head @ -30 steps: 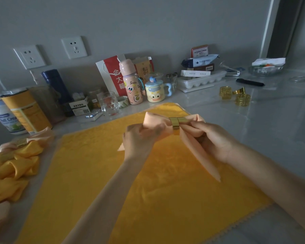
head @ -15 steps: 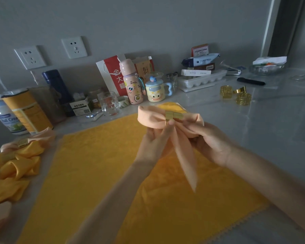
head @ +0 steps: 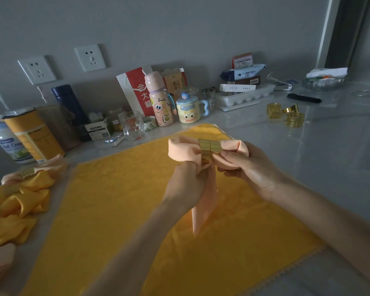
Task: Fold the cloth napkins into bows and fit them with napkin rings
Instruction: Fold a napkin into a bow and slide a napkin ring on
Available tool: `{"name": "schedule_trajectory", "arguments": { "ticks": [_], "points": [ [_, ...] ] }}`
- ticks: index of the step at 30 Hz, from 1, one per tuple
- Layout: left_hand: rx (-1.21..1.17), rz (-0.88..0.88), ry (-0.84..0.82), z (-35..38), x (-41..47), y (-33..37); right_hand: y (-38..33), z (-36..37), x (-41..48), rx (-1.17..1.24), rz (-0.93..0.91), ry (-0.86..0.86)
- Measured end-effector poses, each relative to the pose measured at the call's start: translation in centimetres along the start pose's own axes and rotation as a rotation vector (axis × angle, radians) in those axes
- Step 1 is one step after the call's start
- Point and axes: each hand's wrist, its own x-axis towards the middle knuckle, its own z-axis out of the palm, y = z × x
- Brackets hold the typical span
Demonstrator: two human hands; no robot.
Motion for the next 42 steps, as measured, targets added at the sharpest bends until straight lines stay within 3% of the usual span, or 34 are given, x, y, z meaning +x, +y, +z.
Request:
{"name": "schedule_trajectory", "arguments": {
  "ticks": [3,6,8,10,13,16,22,29,35,42],
  "points": [
    [0.303,0.008,-0.060,-0.4,-0.2,0.3,0.0,-0.1,-0.1,-0.031,0.015,0.014],
    [0.395,0.073,-0.081,-0.8,-0.2,1.1,-0.3,-0.2,0.0,0.054,0.031,0.008],
    [0.268,0.111,-0.157,-1.1,-0.1,1.6,-0.5,-0.2,0.2,0.158,0.066,0.001],
    [-0.061,0.102,-0.255,-1.7,-0.3,2.3,-0.7,-0.2,0.4,0.259,0.117,-0.013],
    [-0.579,-0.021,-0.282,-2.5,-0.3,2.8,-0.9,-0.4,0.4,0.337,0.153,-0.063],
    [-0.805,-0.222,-0.282,-2.8,-0.4,3.1,-1.0,-0.3,0.2,0.345,0.147,-0.123],
    [-0.796,-0.414,-0.213,-2.0,-0.6,3.2,-1.0,-0.5,0.1,0.338,0.125,-0.243],
    [-0.980,-0.370,0.040,-1.0,-0.5,2.7,-0.7,-0.5,0.3,0.398,0.121,-0.259],
    [-1.027,-0.308,-0.110,-1.7,-0.2,1.7,-0.7,-0.3,0.3,0.320,0.190,-0.097],
    [-1.000,-0.277,-0.172,-1.9,-0.2,1.1,-1.0,-0.6,0.3,0.384,0.179,-0.099]
  ]
}}
